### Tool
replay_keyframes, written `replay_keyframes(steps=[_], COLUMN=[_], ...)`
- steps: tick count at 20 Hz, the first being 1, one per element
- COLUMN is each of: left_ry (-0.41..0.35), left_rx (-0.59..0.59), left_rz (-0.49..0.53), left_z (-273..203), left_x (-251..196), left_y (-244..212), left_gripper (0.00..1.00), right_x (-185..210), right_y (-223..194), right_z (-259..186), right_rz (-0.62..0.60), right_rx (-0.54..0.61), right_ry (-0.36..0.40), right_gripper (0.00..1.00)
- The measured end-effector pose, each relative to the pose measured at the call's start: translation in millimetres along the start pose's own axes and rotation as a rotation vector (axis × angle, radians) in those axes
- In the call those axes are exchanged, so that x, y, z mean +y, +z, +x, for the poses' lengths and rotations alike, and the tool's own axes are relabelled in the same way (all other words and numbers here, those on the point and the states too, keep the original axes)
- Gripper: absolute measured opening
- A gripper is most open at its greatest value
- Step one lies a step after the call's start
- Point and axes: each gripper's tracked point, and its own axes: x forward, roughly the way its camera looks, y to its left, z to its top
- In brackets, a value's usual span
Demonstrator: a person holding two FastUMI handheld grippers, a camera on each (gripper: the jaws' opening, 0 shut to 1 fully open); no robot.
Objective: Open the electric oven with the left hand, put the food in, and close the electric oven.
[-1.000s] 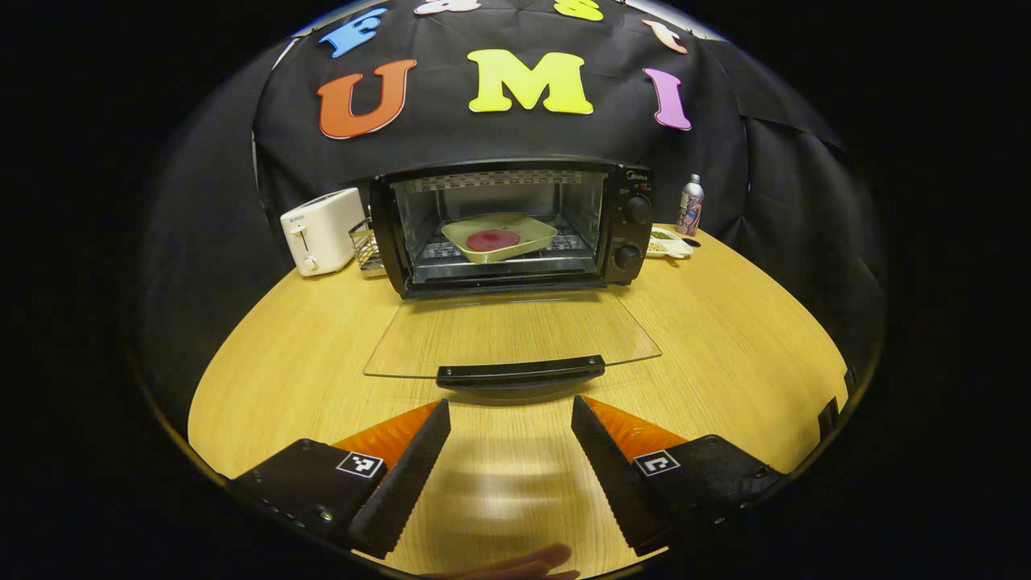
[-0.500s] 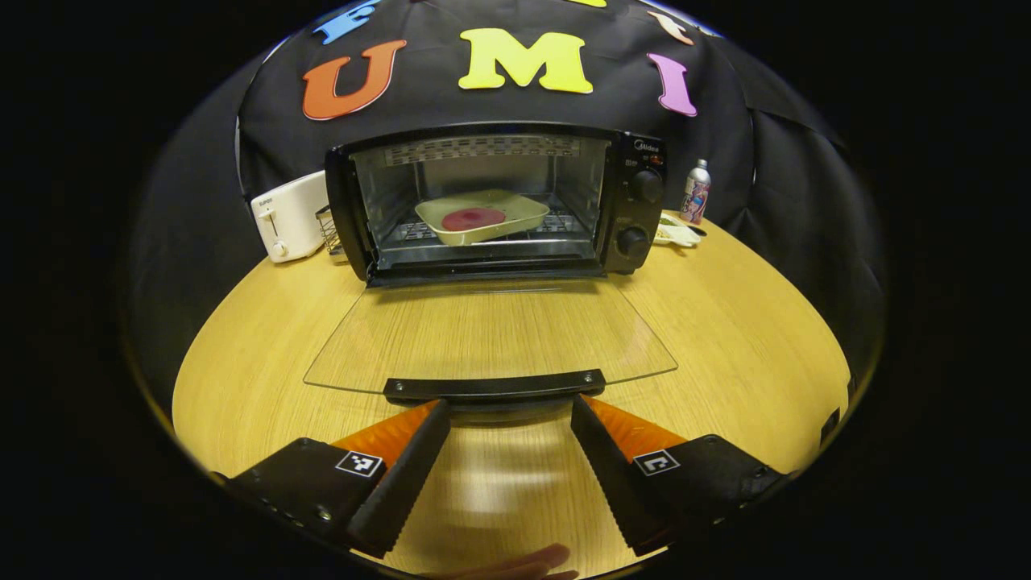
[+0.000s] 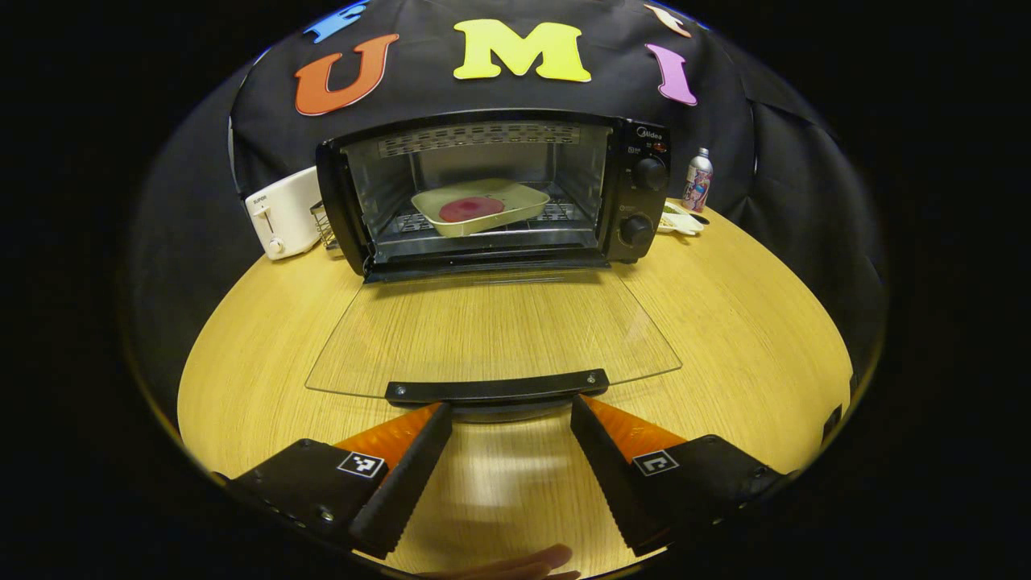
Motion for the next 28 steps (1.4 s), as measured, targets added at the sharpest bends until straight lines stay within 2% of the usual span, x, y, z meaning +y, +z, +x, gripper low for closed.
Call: replay_keyframes(steps=[3,10,17,23,24,25,28], left_ry=[-0.007,0.005,0.028,0.005,0.004,0.013,0.031], left_rx=[0.014,-0.020,-0.030,-0.036,-0.035,-0.039,-0.061], left_rz=[-0.022,-0.006,0.001,-0.008,-0.007,-0.004,0.002], left_z=[-2,-14,-23,-28,-29,-30,-32], left_x=[0,3,5,7,7,10,14], left_y=[2,24,42,55,57,60,72], left_gripper=[0.96,0.96,0.95,0.96,0.96,0.96,0.96], right_x=[-7,-14,-10,-14,-15,-17,-20], right_y=[1,5,-1,-3,-4,-5,-9], right_z=[-8,-24,-27,-28,-29,-30,-31], right_rz=[0.002,0.000,0.018,0.024,0.026,0.030,0.039], right_rx=[0.008,-0.006,0.003,-0.005,-0.003,-0.001,0.003], right_ry=[-0.022,-0.039,-0.011,-0.009,-0.014,-0.016,-0.017], right_gripper=[0.96,0.96,0.96,0.96,1.00,0.96,0.96])
